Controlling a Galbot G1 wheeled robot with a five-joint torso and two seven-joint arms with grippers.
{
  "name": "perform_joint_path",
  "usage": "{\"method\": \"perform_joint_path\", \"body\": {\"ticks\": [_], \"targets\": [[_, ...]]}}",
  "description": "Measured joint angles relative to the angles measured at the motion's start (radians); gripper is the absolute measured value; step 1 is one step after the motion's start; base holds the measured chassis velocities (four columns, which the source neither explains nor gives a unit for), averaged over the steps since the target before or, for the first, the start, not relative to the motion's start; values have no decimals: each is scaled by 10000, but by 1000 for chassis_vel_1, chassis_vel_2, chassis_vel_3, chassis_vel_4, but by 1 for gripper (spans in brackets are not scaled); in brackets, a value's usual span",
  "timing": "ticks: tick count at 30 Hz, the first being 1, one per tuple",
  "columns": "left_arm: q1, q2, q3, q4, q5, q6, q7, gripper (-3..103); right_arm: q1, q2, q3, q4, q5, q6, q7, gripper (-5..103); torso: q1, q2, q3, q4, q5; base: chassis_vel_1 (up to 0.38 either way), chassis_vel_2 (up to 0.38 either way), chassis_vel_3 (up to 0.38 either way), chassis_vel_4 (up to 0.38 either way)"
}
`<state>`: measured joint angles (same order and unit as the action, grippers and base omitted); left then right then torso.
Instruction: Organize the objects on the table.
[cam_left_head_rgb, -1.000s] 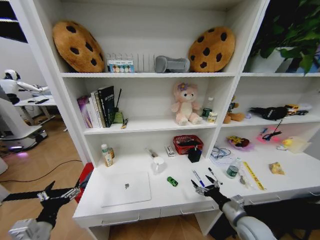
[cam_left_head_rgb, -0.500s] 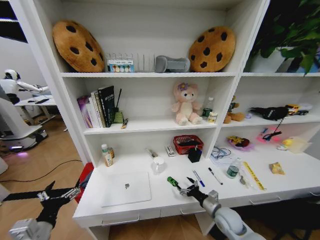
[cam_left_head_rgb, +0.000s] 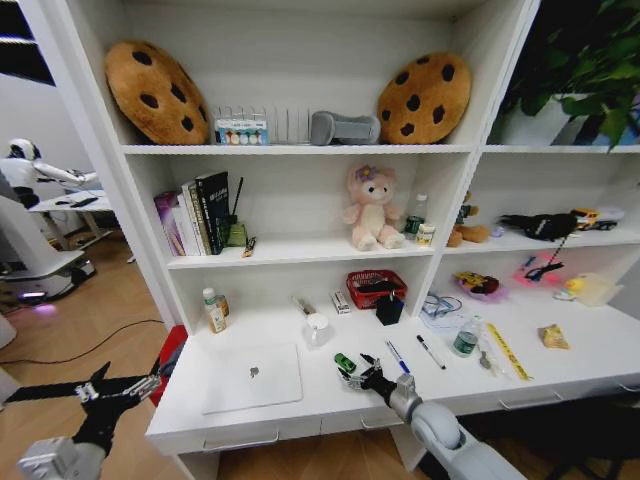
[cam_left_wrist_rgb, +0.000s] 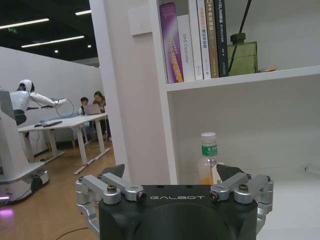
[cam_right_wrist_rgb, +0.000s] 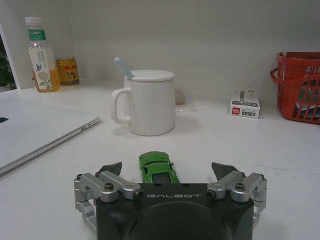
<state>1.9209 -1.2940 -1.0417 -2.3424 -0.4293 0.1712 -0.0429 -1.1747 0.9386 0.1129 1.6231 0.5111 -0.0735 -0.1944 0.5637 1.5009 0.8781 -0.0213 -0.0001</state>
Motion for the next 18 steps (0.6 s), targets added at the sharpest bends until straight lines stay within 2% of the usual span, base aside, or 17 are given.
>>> {"method": "perform_joint_path", "body": {"ticks": [5, 7, 10, 14, 15, 17, 18], "targets": [[0, 0, 0, 0, 0, -1, 0, 100, 242, 17, -146, -142, -37, -109, -13, 91, 0, 0, 0, 0, 0, 0, 0, 0, 0], [0, 0, 0, 0, -1, -2, 0, 100, 246, 8, -162, -121, -61, -217, -128, 81, 0, -1, 0, 0, 0, 0, 0, 0, 0], [1, 1, 0, 0, -1, -2, 0, 100, 188, 1, -162, -52, -71, -232, -166, 76, 0, 0, 0, 0, 0, 0, 0, 0, 0], [0, 1, 0, 0, 0, -3, 0, 100, -111, -20, -91, 69, -173, -303, -245, 54, 0, 0, 0, -4, 0, 0, 0, 0, 0], [0, 1, 0, 0, 0, -3, 0, 100, -111, -20, -91, 69, -173, -303, -245, 54, 0, 0, 0, -4, 0, 0, 0, 0, 0], [0, 1, 1, 0, -1, -3, 0, 100, -180, -12, -51, 82, -180, -294, -248, 43, 0, 0, -1, -2, 0, 0, 0, 0, 0], [0, 1, 1, 0, -1, -3, 0, 100, -180, -12, -51, 82, -180, -294, -248, 43, 0, 0, -1, -2, 0, 0, 0, 0, 0]]}}
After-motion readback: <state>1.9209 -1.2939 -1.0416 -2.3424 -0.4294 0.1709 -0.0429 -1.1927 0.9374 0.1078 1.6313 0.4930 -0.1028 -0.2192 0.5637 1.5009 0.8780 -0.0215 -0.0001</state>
